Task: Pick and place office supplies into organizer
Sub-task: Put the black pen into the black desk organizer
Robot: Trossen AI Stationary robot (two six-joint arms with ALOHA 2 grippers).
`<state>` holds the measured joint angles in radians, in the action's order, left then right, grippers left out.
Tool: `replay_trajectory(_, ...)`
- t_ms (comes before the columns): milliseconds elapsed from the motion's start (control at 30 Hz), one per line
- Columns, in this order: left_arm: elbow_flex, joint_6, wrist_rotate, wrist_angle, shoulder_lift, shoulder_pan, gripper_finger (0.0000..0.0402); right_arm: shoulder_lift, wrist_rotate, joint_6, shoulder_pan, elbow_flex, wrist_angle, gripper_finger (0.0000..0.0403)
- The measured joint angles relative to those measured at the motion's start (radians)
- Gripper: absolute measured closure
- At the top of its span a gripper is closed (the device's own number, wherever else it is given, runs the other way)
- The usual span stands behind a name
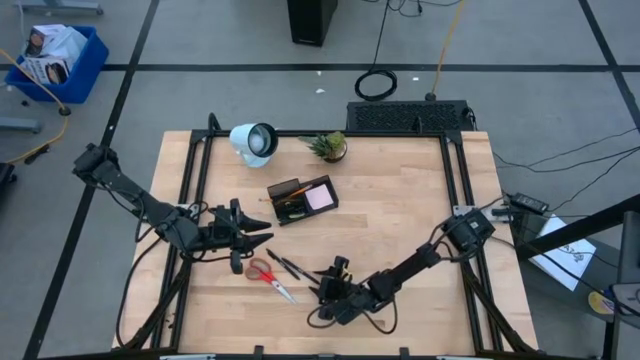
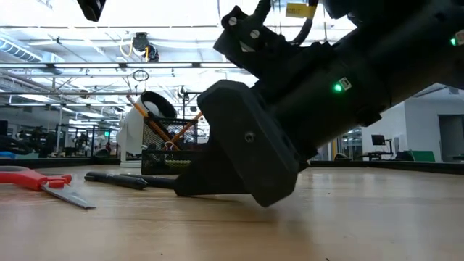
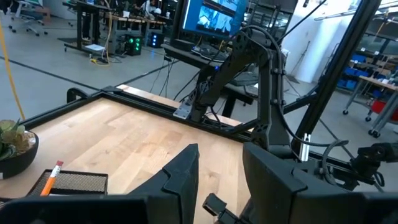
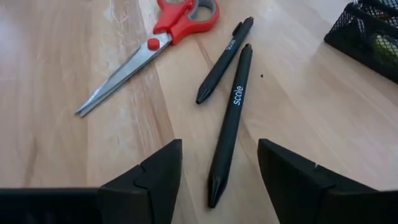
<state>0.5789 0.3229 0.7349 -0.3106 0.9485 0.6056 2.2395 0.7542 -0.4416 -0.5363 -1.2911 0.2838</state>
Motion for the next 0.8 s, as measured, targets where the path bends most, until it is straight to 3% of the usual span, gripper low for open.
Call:
replay_trajectory(300, 0.000, 0.001, -0.011, 0.000, 0.000, 0.000, 0.0272, -0.003, -0.087, -0.093, 0.039, 0.019, -0.014, 0.0234)
replay_trajectory(800, 0.000, 0.038, -0.019, 0.025, 0.000, 0.000, 0.0272, -0.001, -0.098, -0.062, 0.045, 0.026, -0.045, 0.0369)
